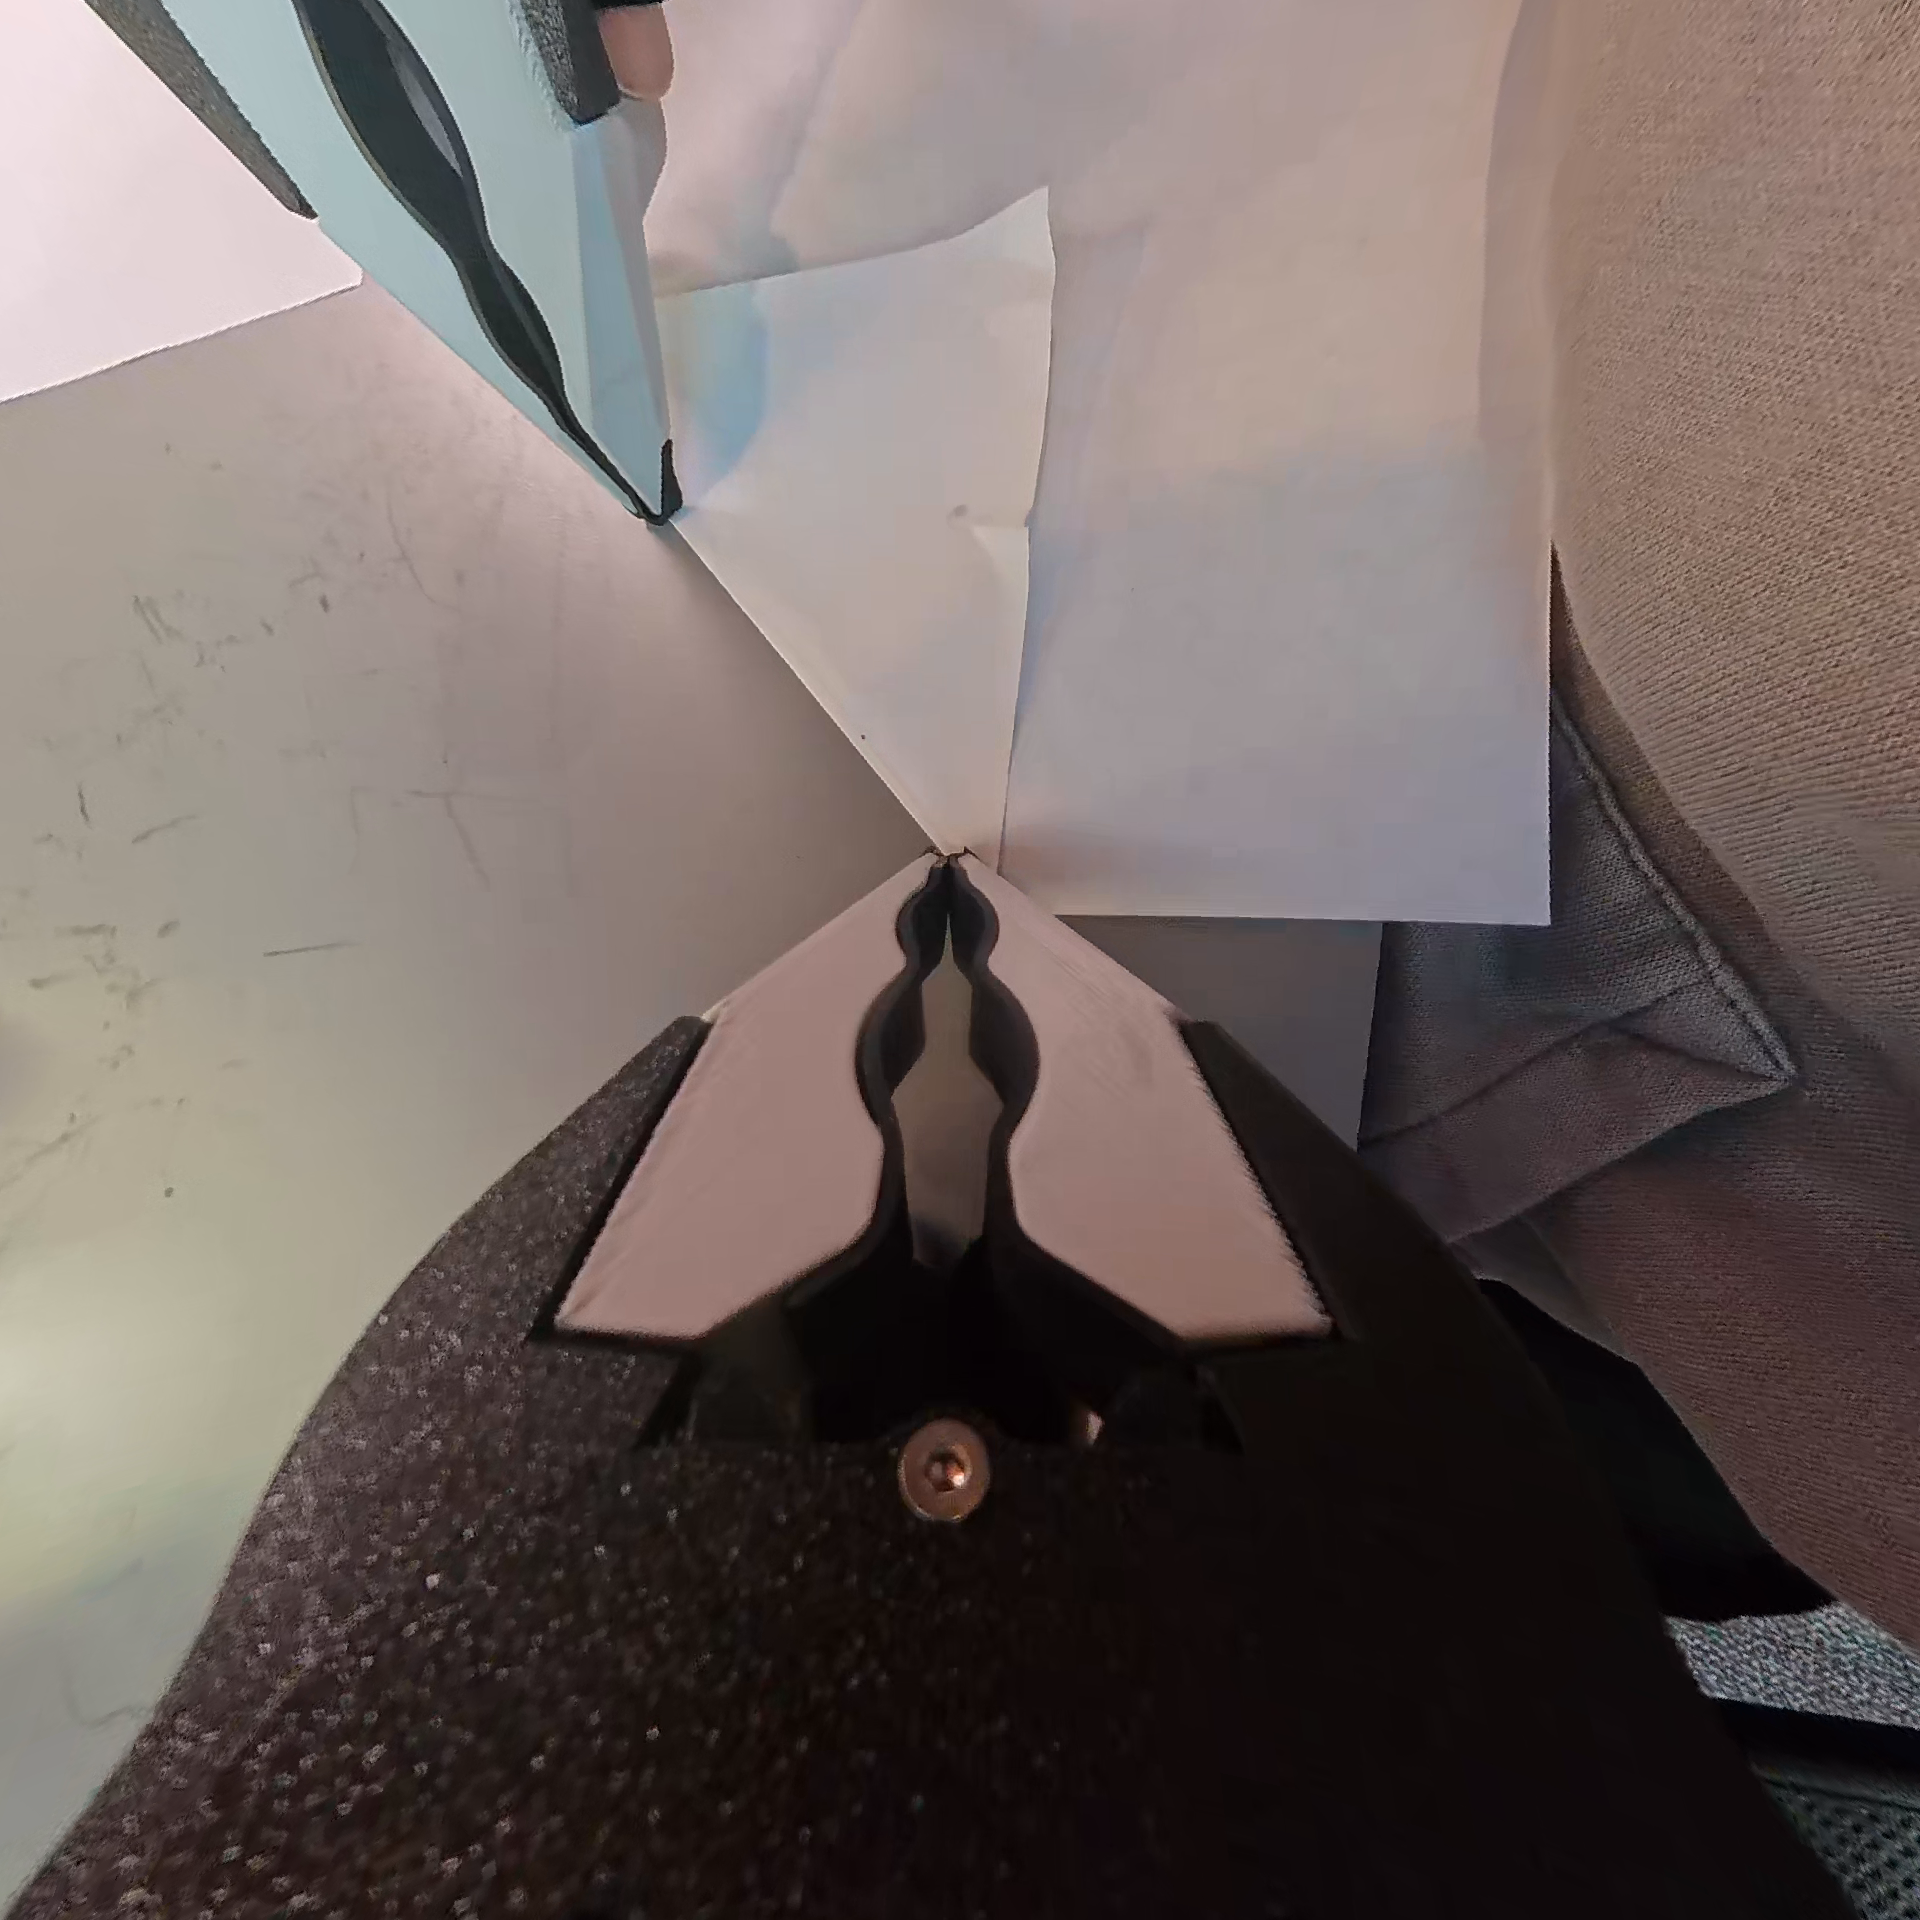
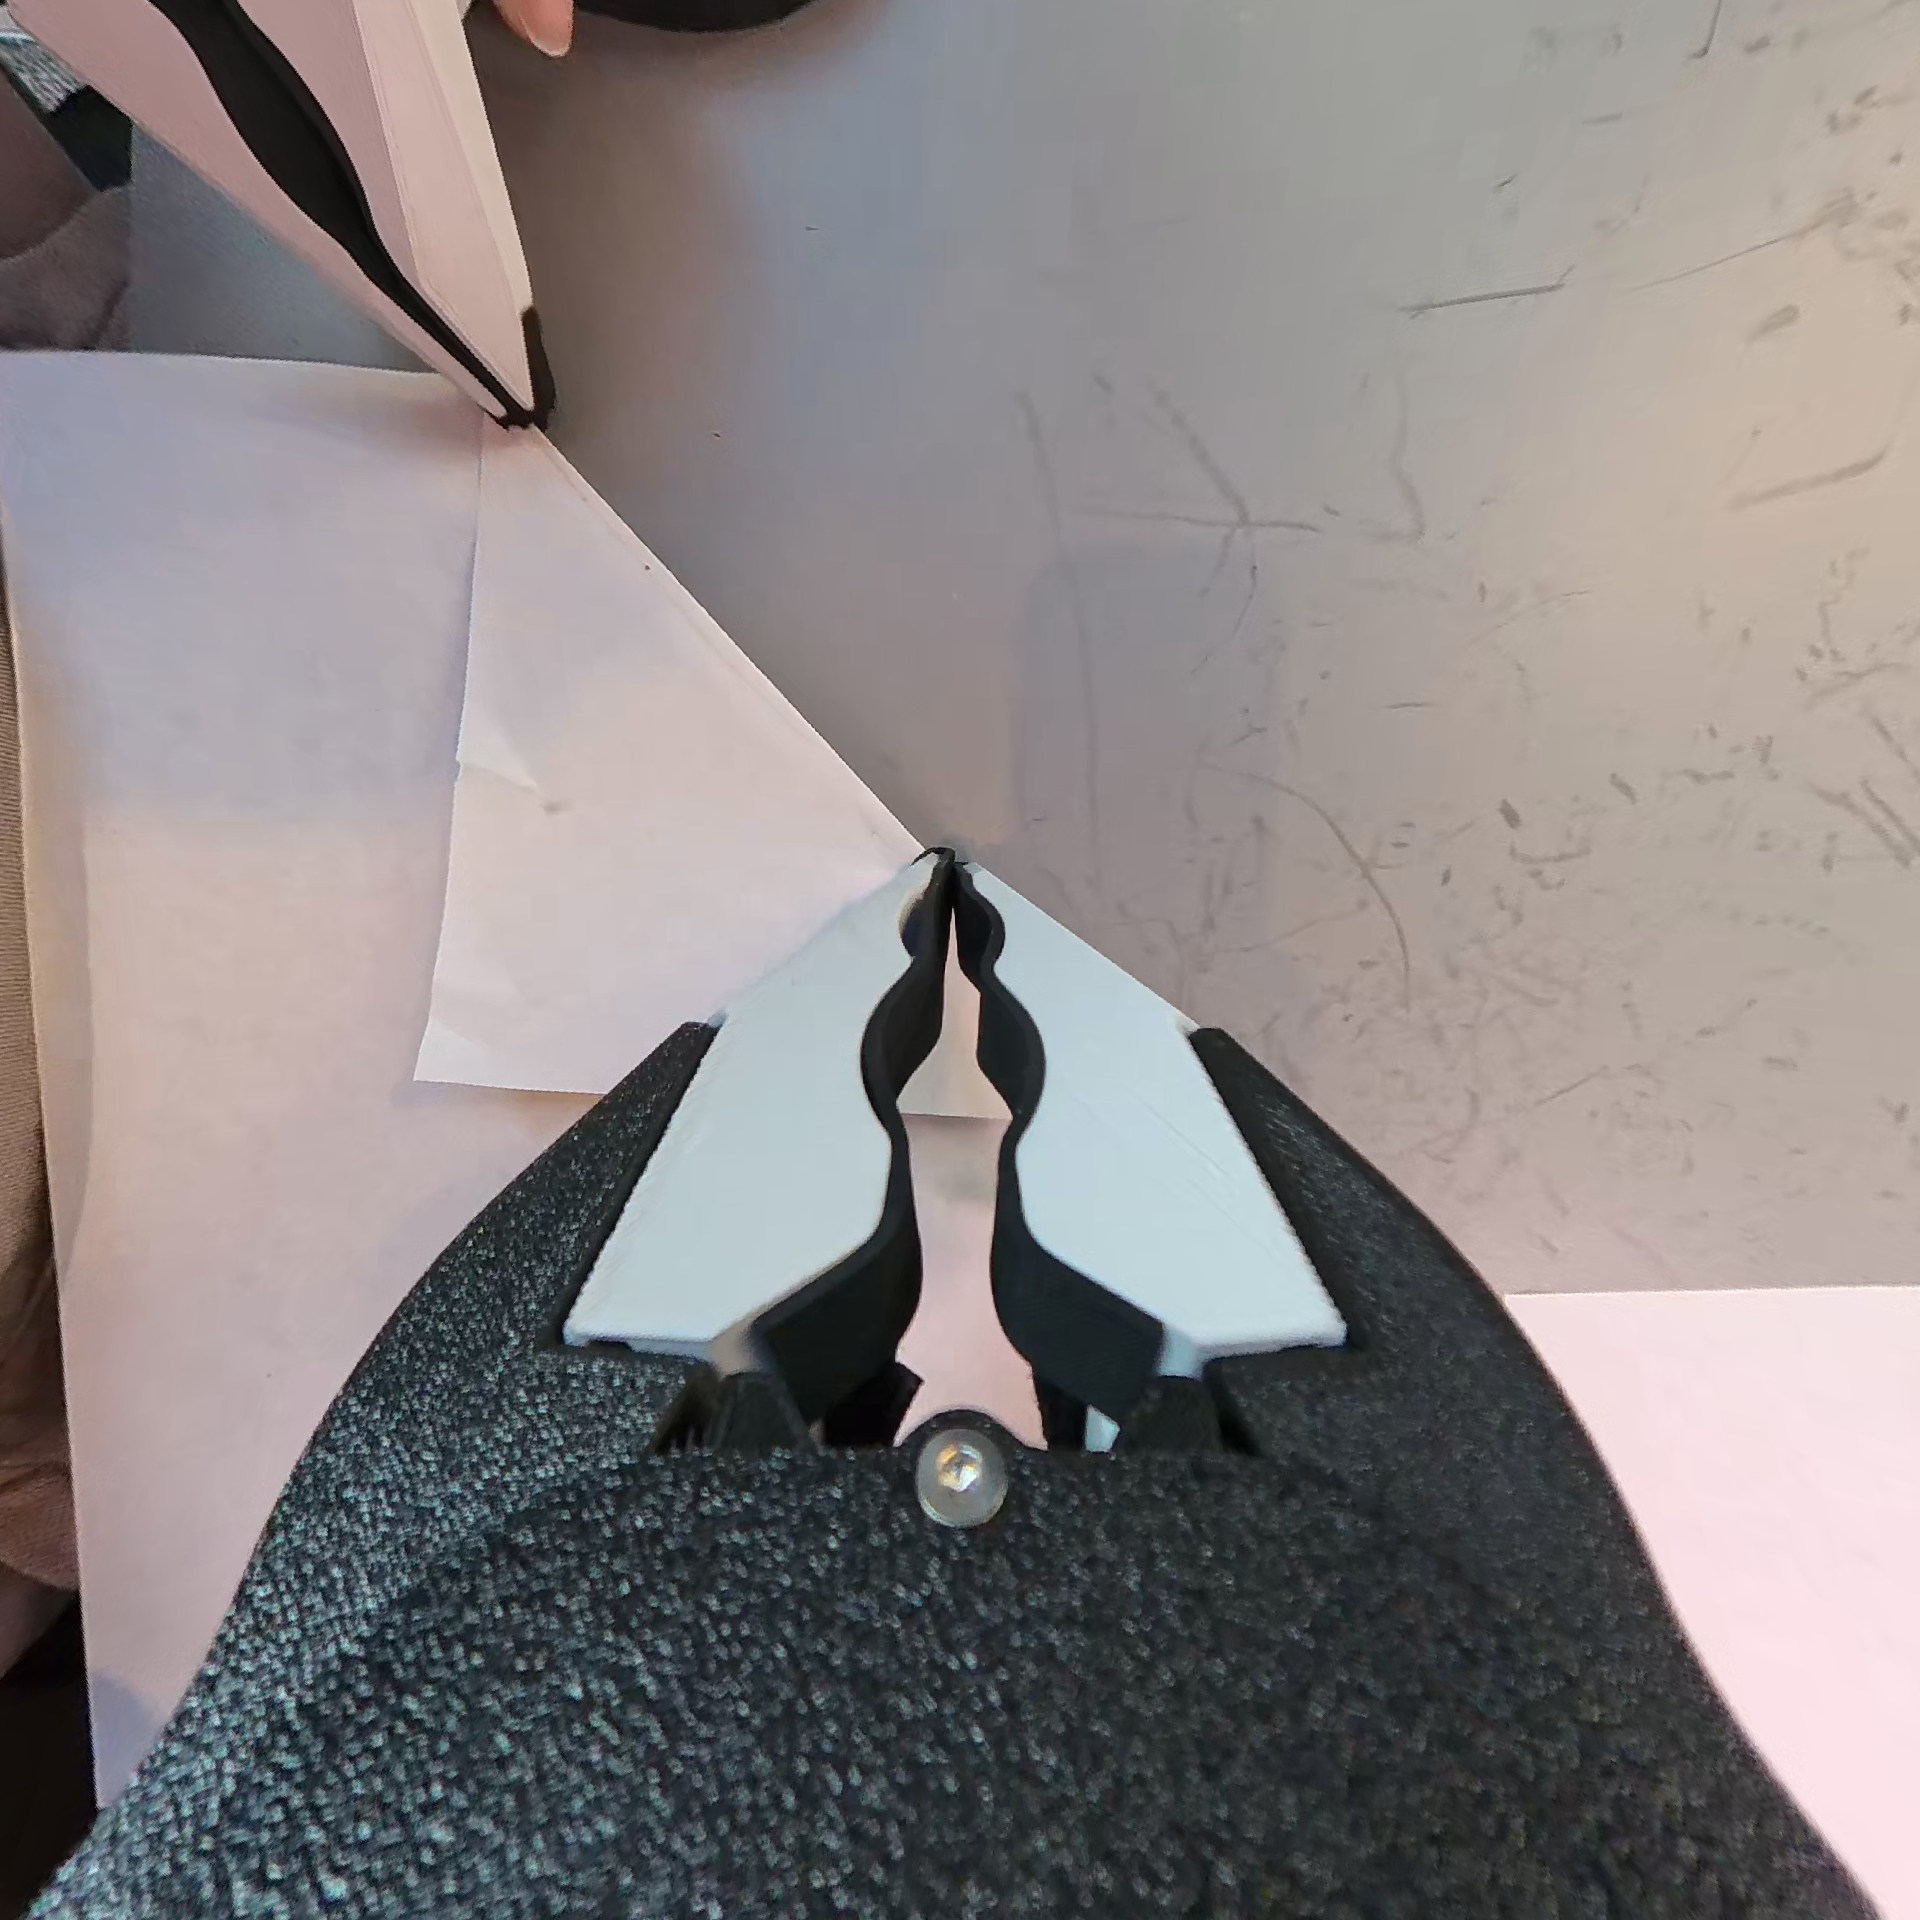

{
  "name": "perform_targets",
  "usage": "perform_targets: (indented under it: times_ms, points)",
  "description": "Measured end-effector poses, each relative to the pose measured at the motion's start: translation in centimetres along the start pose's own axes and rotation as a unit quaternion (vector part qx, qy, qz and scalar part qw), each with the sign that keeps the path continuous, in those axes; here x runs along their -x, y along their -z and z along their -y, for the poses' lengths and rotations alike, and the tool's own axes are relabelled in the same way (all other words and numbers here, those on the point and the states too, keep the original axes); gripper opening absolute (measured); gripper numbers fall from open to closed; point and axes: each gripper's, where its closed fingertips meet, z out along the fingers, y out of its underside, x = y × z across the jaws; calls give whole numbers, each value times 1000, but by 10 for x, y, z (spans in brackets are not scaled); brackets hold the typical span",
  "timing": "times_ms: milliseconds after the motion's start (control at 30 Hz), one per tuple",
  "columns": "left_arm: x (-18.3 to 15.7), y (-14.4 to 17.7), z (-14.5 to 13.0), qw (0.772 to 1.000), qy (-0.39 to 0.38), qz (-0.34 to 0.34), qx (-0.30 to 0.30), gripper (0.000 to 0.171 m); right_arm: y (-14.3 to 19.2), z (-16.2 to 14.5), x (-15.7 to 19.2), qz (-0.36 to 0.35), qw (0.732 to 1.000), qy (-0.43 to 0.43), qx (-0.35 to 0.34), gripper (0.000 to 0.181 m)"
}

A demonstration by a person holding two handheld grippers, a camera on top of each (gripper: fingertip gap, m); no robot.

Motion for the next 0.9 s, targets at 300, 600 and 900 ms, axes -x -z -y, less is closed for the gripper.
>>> perform_targets:
  times_ms: [300, 600, 900]
  points:
    - [-3, 3, -2, 1000, 7, 8, 3, 0, 0, 0, 0, -2, 1000, -2, -5, 0]
    - [6, 2, 14, 996, 84, -30, -7, 0, 0, 0, 0, -4, 1000, -3, -5, 0]
    - [41, -46, 41, 994, 109, -11, 11, 0, 1, 0, 0, 3, 1000, -15, -12, 0]
